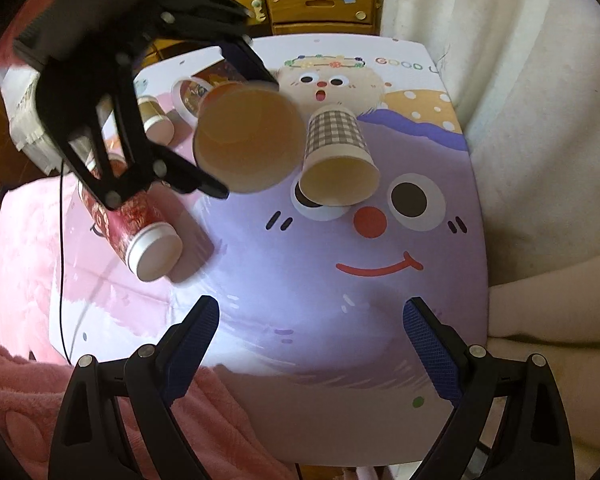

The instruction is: Flip cup upright

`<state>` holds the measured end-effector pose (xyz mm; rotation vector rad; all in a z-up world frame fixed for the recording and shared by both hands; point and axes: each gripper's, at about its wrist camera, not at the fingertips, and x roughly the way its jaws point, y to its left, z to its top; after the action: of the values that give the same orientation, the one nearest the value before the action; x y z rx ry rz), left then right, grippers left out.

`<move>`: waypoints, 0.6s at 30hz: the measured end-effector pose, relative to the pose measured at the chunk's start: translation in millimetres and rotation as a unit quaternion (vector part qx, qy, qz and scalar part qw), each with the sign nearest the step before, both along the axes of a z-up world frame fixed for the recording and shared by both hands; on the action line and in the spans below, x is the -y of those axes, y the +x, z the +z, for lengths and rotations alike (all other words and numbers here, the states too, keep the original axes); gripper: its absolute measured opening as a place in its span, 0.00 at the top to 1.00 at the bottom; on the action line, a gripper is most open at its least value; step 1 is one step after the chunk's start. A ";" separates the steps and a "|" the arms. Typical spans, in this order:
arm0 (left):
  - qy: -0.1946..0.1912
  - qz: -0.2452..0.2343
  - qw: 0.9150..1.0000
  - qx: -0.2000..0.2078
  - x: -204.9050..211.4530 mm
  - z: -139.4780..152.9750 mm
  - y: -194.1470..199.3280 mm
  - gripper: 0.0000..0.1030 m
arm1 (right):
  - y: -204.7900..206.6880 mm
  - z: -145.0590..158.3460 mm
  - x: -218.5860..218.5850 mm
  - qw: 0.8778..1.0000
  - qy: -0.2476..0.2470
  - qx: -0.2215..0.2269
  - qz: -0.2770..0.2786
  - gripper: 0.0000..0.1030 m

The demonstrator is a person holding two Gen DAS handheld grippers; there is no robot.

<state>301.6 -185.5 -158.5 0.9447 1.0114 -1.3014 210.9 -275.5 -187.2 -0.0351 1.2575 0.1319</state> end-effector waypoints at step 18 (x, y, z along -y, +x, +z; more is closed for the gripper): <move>-0.224 0.437 0.856 -0.162 -159.9 61.9 -86.6 0.20 | -101.2 45.8 -28.2 0.984 0.042 0.049 -0.167 0.08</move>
<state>215.1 -25.6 -96.6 -0.1396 1.1250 -0.8378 109.7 -247.4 -141.4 0.2379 1.1420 -0.1062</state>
